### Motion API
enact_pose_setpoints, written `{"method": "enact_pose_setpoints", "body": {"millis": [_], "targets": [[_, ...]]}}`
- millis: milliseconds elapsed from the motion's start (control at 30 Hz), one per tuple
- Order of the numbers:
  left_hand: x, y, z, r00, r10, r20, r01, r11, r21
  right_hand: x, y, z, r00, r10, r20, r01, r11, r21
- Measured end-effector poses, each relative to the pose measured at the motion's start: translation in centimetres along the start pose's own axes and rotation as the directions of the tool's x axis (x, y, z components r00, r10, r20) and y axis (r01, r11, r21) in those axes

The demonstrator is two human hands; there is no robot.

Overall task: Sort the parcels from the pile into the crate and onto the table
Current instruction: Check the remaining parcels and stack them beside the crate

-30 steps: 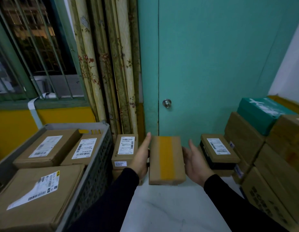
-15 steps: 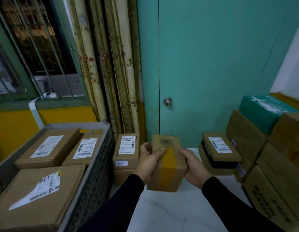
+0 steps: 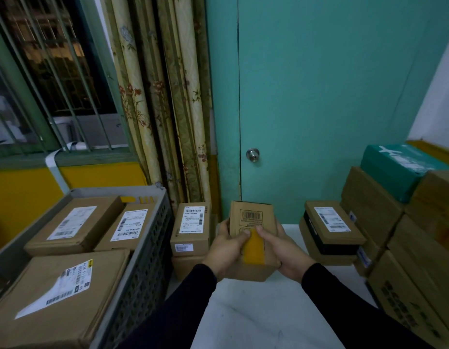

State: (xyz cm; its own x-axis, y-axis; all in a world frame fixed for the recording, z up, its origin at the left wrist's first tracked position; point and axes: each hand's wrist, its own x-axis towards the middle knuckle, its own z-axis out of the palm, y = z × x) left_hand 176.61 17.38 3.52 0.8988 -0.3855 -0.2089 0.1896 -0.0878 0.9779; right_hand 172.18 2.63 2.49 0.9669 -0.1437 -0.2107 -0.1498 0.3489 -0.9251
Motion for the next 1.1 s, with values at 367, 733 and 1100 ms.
{"method": "enact_pose_setpoints", "body": {"millis": [367, 733, 1100], "targets": [[-0.3, 0.2, -0.1, 1.0, 0.004, 0.006, -0.004, 1.0, 0.002, 0.1, -0.3, 0.3, 1.0, -0.011, -0.006, 0.011, 0.998, -0.056], [-0.3, 1.2, -2.1, 0.997, -0.082, -0.008, 0.077, 0.957, -0.281, 1.0, 0.2, -1.8, 0.991, 0.014, -0.133, -0.04, 0.98, -0.197], [-0.6, 1.5, -3.2, 0.942, 0.128, -0.31, -0.118, 0.992, 0.049, 1.2, 0.3, -1.8, 0.99, 0.037, -0.134, -0.047, 0.996, -0.073]]}}
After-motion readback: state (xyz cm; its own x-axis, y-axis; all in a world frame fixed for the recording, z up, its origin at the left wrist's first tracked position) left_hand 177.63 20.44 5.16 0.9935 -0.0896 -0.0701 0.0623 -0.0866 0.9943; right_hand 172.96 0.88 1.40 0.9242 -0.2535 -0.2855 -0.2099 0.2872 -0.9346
